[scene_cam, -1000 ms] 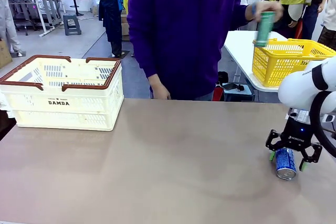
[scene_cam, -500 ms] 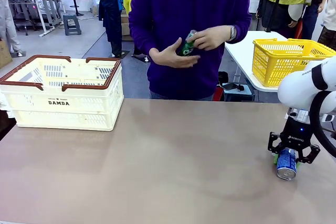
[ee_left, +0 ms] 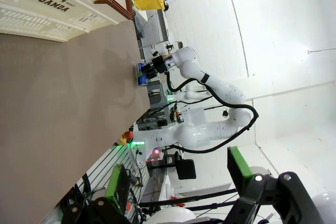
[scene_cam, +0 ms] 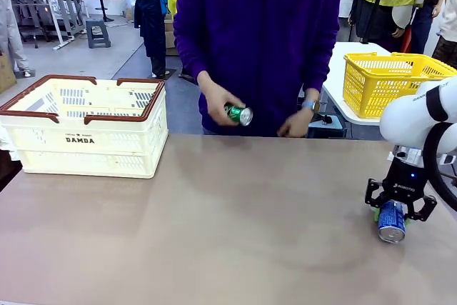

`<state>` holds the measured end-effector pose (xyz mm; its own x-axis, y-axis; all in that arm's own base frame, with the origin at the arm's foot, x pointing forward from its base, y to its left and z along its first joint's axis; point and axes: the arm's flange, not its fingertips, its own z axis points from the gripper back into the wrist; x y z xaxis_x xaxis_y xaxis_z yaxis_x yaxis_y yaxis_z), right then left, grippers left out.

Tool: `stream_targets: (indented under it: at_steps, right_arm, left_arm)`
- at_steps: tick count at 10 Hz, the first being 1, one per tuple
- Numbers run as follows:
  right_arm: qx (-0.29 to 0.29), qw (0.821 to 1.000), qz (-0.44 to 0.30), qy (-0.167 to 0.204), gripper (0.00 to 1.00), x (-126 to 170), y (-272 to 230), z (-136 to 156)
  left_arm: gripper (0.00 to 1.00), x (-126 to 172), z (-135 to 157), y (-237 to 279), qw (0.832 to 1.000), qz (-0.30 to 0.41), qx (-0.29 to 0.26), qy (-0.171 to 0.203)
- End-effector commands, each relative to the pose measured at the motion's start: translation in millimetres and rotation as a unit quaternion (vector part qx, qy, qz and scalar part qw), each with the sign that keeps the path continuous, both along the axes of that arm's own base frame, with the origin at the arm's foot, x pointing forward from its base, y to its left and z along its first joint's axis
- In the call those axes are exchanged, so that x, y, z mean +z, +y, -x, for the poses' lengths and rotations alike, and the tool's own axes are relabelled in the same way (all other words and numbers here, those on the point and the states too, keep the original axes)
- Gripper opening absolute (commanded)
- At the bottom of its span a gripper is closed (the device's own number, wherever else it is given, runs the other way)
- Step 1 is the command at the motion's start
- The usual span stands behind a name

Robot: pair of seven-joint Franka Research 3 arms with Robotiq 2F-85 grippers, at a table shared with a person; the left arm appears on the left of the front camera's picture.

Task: Place the drinks into the Shopping basket.
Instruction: Pick up one drink and place it into the Shopping basket.

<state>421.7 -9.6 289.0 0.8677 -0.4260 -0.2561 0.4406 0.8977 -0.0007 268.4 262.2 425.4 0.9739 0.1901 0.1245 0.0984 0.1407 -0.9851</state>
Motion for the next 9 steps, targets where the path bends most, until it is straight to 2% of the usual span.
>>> stream_targets:
  at_steps: [1, 2, 3, 4, 5, 7, 8, 9]
  right_arm:
    - [0.109, 0.993, -0.04, -0.016, 0.0, 76, 17, 16]
    - [0.157, 0.987, -0.031, -0.027, 0.0, 103, 34, 26]
    - [0.243, 0.969, -0.023, -0.042, 0.0, 135, 72, 43]
    - [0.328, 0.943, -0.025, -0.043, 0.0, 149, 113, 57]
    - [0.406, 0.912, -0.034, -0.041, 0.0, 153, 164, 69]
    - [0.509, 0.857, -0.067, -0.056, 0.0, 139, 278, 94]
    - [0.527, 0.845, -0.069, -0.061, 0.0, 131, 299, 105]
    - [0.515, 0.853, -0.06, -0.061, 0.0, 134, 279, 97]
  left_arm:
    - [1.0, 0, 2, -1, 1.0, 0.002, -0.002, -0.008]
    - [1.0, 0, 2, -1, 1.0, 0.002, -0.002, -0.008]
    - [1.0, 0, 2, -1, 1.0, 0.002, -0.002, -0.008]
    - [1.0, 0, 2, -1, 1.0, 0.002, -0.002, -0.008]
    - [1.0, 0, 2, -1, 1.0, 0.002, -0.002, -0.008]
    - [1.0, 0, 2, -1, 1.0, 0.002, -0.002, -0.008]
    - [1.0, 0, 2, -1, 1.0, 0.002, -0.002, -0.008]
    - [1.0, 0, 2, -1, 1.0, 0.002, -0.002, -0.008]
